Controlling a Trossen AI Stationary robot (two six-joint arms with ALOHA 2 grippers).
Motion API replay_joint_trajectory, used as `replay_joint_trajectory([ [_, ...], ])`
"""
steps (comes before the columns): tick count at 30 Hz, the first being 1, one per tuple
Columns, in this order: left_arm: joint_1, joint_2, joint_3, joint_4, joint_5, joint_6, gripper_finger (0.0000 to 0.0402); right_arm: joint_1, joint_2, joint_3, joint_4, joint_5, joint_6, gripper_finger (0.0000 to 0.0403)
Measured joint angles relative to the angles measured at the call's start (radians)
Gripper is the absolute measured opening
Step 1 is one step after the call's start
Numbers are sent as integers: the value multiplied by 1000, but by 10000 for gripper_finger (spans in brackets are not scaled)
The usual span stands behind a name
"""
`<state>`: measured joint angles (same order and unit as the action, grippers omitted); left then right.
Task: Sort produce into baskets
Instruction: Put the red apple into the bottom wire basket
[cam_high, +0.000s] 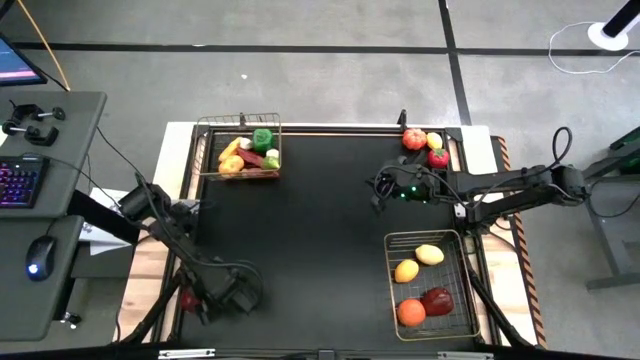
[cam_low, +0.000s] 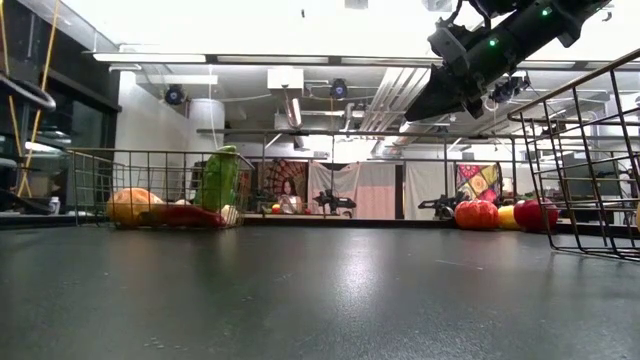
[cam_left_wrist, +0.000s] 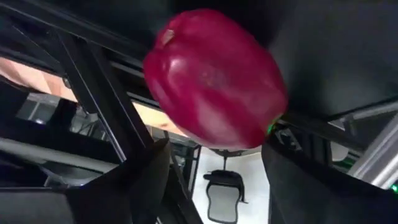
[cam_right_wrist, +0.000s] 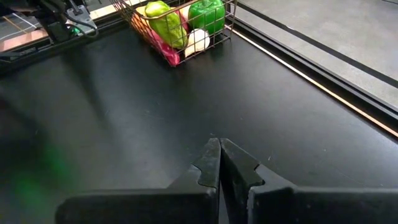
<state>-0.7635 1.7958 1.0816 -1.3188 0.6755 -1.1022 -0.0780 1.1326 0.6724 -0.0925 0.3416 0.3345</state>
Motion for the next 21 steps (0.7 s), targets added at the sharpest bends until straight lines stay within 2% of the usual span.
replay_joint_trajectory([
  [5,-5,0,-30,23,25,-21,241,0,0,0,0,0,0,0],
  [14,-11,-1,-87,181,46,-24,241,0,1,0,0,0,0,0],
  [21,12,-2,-107,177,-67,31,241,0,1,0,0,0,0,0],
])
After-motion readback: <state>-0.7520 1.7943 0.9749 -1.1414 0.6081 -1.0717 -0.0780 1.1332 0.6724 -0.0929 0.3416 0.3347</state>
